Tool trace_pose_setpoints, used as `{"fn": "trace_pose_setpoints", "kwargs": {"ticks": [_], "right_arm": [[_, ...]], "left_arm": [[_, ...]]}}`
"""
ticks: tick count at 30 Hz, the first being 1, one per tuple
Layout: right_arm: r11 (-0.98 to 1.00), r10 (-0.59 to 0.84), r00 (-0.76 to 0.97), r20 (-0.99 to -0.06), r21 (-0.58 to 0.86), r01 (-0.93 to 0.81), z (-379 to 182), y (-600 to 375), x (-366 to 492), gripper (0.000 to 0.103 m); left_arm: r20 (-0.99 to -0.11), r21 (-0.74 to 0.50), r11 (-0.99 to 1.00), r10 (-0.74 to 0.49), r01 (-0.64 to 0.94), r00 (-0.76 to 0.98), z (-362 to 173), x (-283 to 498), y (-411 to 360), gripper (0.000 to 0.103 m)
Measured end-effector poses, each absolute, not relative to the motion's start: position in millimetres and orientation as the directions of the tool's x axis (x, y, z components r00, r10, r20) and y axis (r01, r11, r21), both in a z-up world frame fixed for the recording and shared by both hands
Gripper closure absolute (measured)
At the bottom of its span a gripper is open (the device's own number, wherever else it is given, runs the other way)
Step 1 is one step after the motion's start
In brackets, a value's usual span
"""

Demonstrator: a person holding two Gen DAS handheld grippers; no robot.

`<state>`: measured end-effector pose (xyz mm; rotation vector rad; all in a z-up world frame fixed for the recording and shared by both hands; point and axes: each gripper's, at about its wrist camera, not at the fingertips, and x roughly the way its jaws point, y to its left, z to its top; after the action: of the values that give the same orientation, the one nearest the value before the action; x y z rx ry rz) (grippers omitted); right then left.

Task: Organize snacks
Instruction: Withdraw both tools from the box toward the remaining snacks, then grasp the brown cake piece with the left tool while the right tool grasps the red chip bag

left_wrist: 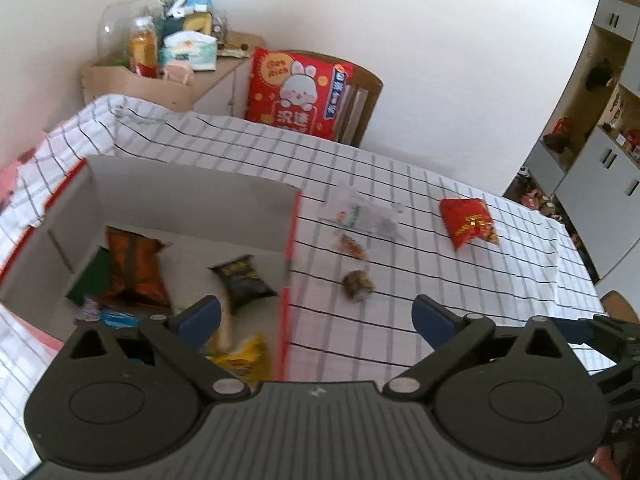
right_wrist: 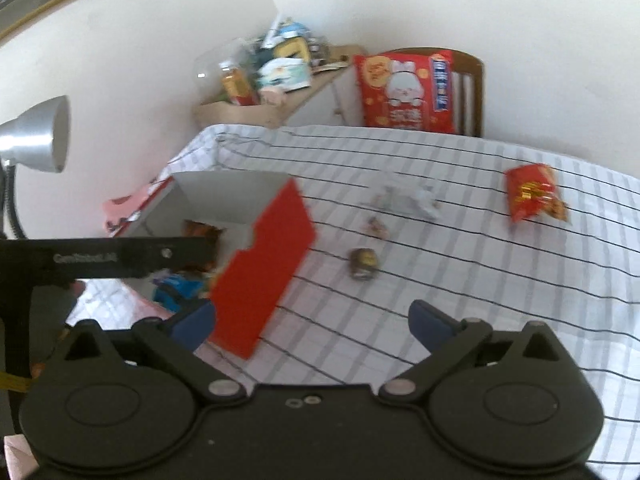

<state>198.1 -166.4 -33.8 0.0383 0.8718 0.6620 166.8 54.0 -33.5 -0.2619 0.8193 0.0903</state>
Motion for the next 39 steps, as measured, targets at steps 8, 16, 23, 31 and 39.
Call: {"fn": "trace_pose_setpoints", "kwargs": {"ticks": [8,16,23,31,39], "right_arm": [[0.868,0.458,0.500,-0.735,0.249,-0.429,-37.6,-224.0,232.6,0.000],[0.906,0.392,0.531,-0.751,0.217,-0.363,-53.7,-262.4,273.8,0.000],[0.920,0.354,0.551,-0.756,0.177,-0.349,-61.4,-274.1,314.3,0.001],[0.939,0.290,0.583,-0.759,0.110,-0.325,-77.3,-270.4,373.7,0.001],[0.946,0.261,0.575,-0.775,0.087,-0.312,-96.4,-254.3,428.5,0.001]], "left_arm": [[-0.750,-0.212,0.957,-0.029,-0.199,0.661,-47.5,194.6,3.1,0.001],[-0.779,-0.186,0.949,0.015,-0.254,0.626,-68.0,224.1,-23.0,0.001],[-0.799,-0.160,0.939,0.059,-0.306,0.598,-80.3,254.3,-34.1,0.001],[-0.852,-0.136,0.913,0.089,-0.383,0.515,-105.6,297.5,-23.6,0.002],[-0.898,-0.122,0.876,0.103,-0.466,0.429,-131.4,330.4,-5.6,0.003]]}}
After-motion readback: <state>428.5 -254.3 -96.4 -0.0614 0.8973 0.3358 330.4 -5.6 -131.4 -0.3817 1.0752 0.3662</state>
